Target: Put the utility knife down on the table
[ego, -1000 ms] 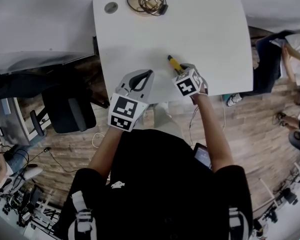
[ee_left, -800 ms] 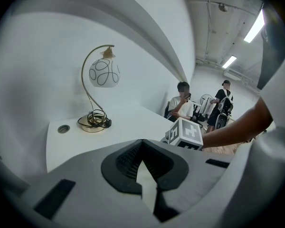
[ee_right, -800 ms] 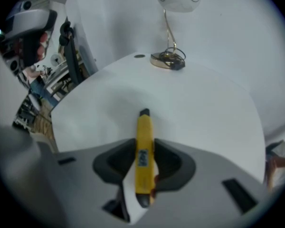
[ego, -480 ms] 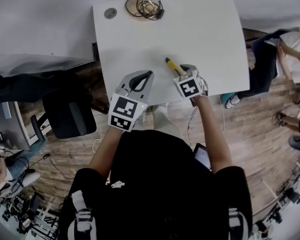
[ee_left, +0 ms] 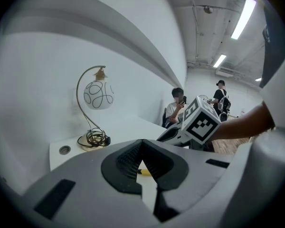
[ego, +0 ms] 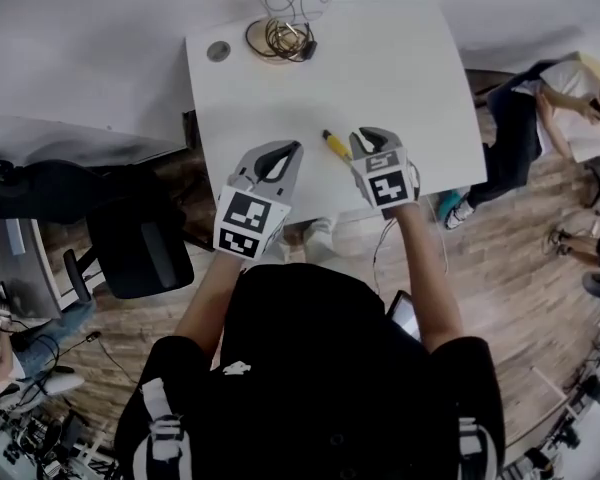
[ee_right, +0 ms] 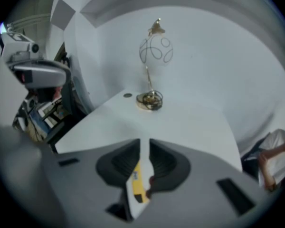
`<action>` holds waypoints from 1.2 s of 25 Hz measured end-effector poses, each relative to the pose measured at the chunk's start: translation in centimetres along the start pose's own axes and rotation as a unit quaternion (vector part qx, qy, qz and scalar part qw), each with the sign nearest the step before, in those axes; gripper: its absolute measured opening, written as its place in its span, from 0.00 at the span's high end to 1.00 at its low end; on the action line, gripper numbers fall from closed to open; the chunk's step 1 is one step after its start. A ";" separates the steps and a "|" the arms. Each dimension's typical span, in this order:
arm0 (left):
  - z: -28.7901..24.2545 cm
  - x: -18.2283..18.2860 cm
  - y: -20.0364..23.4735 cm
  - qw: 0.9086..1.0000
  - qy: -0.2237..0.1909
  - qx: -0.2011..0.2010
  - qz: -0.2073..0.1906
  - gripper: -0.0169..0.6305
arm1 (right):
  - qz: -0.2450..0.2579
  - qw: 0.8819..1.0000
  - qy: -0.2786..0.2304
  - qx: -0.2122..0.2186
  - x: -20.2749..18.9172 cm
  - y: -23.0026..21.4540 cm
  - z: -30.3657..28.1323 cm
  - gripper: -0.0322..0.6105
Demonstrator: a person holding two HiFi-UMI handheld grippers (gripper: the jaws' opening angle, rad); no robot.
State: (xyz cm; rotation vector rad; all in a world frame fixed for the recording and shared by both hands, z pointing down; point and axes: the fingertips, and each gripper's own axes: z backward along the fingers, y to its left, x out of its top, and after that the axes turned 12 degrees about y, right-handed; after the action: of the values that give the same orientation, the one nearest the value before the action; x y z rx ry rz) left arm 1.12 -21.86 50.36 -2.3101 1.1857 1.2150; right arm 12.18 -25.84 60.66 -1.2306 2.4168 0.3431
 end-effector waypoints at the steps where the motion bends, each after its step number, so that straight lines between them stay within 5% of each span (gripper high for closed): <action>1: 0.2 0.4 0.1 1.000 -0.004 0.002 -0.003 0.95 | -0.004 1.000 -0.013 -0.007 0.6 -0.2 0.9 0.83; 17: 5.7 6.5 0.9 0.996 -0.080 0.013 -0.025 0.95 | -0.028 0.979 -0.196 -0.048 8.4 0.1 15.4 0.89; 30: 10.7 13.4 -0.3 0.983 -0.154 0.037 -0.094 0.94 | -0.005 0.943 -0.321 -0.090 12.6 1.6 25.5 0.89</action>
State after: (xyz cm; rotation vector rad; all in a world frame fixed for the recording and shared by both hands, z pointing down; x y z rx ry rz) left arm -0.46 -22.90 33.35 -2.0349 0.8687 1.3698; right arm 10.41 -23.88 32.28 -0.9954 1.8418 0.8332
